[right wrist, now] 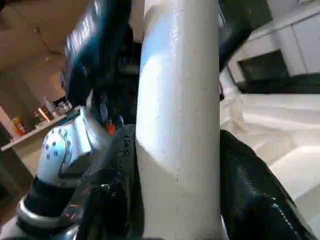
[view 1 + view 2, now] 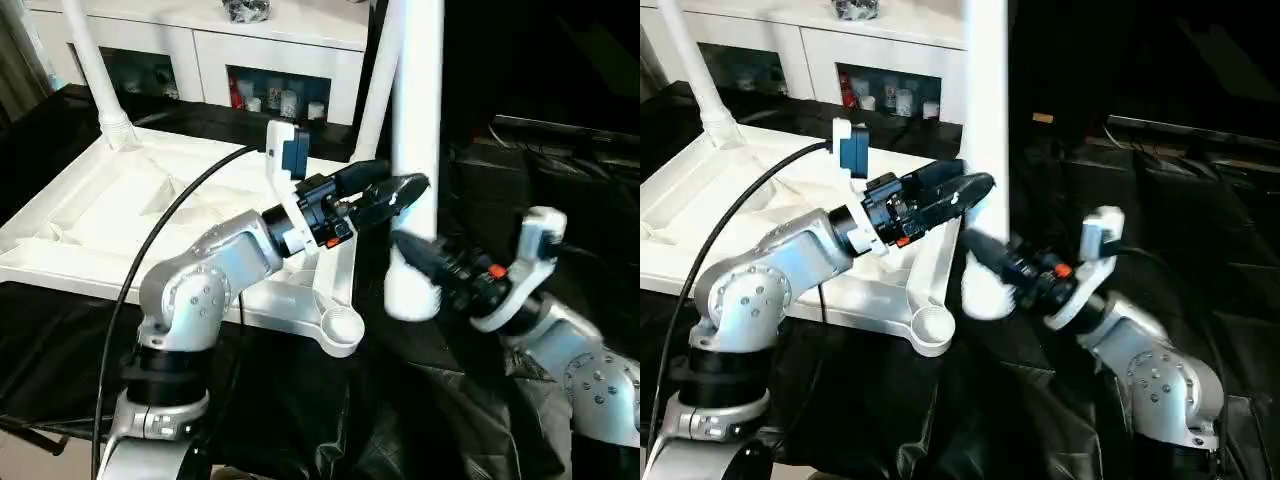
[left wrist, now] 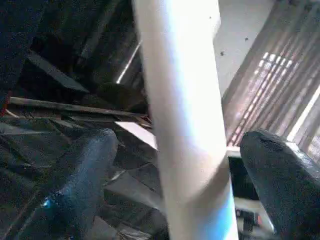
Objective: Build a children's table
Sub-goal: Pick table leg
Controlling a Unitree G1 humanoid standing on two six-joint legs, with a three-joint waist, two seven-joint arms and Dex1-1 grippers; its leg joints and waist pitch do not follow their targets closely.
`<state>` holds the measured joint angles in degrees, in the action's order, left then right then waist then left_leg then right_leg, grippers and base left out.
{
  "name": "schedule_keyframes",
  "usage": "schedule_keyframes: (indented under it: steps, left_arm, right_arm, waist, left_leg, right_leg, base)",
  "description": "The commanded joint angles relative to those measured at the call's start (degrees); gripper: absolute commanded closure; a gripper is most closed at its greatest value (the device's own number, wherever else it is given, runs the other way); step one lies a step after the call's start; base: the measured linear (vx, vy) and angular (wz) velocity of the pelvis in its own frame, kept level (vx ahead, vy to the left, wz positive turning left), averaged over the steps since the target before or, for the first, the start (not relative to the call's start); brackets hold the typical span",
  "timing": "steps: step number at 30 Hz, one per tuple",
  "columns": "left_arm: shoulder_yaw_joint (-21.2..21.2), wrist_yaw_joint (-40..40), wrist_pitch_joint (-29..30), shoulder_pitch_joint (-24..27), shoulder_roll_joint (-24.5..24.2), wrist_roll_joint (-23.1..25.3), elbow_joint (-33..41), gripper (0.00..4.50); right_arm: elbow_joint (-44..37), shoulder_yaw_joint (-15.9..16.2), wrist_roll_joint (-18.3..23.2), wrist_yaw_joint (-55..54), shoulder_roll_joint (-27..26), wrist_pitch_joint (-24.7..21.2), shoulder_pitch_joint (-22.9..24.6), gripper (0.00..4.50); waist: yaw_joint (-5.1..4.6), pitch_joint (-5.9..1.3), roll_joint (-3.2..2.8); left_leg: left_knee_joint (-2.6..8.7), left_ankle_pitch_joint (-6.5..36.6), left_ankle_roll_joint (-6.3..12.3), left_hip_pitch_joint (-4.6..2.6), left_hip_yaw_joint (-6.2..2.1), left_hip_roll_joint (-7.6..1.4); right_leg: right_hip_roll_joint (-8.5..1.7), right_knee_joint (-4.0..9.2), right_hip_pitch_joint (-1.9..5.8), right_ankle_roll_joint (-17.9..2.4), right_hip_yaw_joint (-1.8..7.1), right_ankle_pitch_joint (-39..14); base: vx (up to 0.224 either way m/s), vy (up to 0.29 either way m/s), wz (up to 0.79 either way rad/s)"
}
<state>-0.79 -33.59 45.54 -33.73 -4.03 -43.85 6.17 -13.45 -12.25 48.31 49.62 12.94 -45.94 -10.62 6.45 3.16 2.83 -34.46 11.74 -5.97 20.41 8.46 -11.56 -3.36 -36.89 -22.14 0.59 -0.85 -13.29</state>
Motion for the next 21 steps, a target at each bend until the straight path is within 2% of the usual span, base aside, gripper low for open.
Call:
schedule_keyframes:
  steps: [1,3,21]
  left_arm:
    - [0.05,-0.71,0.98,-0.70,0.38,-0.83,-0.63,0.00]
    - [-0.20,-0.75,1.07,-0.76,0.43,-1.08,-0.64,0.18]
    - [-0.56,-0.91,1.25,-0.73,-0.22,-2.14,-1.67,1.73]
  right_arm:
    - [-1.96,1.18,-0.66,1.13,1.47,0.23,0.50,2.62]
    - [-2.01,1.41,-0.75,1.12,1.55,0.29,0.59,2.62]
    - [-1.05,4.09,-1.79,0.81,3.58,2.17,1.00,2.62]
  waist:
    - [0.17,-3.31,-0.12]
    - [0.17,-3.33,0.04]
    - [0.22,-3.31,-0.07]
  left_leg:
    - [4.04,2.58,-0.31,0.17,0.54,-0.50]
    - [3.98,1.98,-0.26,0.25,0.59,-0.44]
    - [4.03,2.63,-0.22,0.22,0.52,-0.56]
  right_leg:
    - [-2.96,4.56,3.10,-9.74,1.55,-1.08]
    - [-2.93,4.56,3.14,-9.69,1.62,-0.13]
    - [-3.00,4.58,3.10,-10.05,1.55,-0.40]
  base:
    - [0.000,0.000,0.00]
    - [0.000,0.000,0.00]
    - [0.000,0.000,0.00]
